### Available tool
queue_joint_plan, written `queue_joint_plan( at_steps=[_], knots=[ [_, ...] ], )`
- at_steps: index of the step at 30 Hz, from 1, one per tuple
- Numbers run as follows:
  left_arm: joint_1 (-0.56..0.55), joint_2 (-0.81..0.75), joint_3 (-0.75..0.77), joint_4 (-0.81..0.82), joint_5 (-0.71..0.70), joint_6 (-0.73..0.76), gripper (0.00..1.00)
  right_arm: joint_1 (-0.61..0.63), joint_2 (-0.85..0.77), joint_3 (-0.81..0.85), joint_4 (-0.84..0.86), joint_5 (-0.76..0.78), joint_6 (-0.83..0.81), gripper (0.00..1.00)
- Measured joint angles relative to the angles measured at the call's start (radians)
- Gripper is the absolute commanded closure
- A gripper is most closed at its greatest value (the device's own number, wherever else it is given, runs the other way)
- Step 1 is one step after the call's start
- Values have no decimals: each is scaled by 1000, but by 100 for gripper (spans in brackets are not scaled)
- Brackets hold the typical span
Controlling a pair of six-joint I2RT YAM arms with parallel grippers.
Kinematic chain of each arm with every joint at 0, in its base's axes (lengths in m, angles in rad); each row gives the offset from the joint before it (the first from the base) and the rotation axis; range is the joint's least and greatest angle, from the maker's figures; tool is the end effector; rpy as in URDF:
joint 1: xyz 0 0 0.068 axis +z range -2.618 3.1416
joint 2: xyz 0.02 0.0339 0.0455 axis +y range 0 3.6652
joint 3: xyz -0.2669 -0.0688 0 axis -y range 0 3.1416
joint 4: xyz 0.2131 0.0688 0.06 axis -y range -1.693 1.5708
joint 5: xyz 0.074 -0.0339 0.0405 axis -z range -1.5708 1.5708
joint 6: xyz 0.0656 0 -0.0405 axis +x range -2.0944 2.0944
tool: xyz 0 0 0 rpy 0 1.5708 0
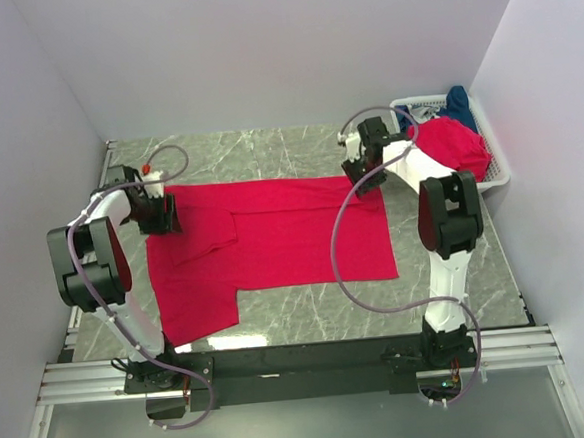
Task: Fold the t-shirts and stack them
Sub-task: Fold the tshirt
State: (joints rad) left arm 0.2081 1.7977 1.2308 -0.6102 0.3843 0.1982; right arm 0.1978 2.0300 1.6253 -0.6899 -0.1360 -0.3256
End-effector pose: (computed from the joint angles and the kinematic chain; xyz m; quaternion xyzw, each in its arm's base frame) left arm 0.3414 0.0470 0.1852 0.0326 0.9628 -0.1447 0.2258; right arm 0.4116 0.0916 0.2005 -0.2663 0.9324 0.0509 0.2390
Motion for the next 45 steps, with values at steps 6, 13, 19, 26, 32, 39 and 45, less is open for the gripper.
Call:
queue_joint_plan(
  at_steps=[6, 13, 19, 26, 32, 39, 45],
  knots=[
    [0, 25, -58, 10, 1, -2, 43, 0, 103, -4, 15, 76, -15, 61],
    [0, 94, 19, 9, 6, -37, 44, 1, 213, 165, -13, 206, -53, 61],
    [0, 170, 135, 0, 42, -51, 33, 1, 312, 339, -29, 267, -74, 45],
    [7, 21, 130, -148, 130, 115, 17, 1, 35, 87, -61, 173, -117, 28],
    [51, -256, 80, -358, 203, 431, 19, 5, -442, -219, -118, 28, -210, 40],
    [85, -312, -100, -518, 195, 656, 22, 61, -624, -627, -136, -4, -329, 49],
    [85, -417, -233, -505, 165, 682, 23, 101, -621, -807, -119, 29, -377, 50]
  ],
)
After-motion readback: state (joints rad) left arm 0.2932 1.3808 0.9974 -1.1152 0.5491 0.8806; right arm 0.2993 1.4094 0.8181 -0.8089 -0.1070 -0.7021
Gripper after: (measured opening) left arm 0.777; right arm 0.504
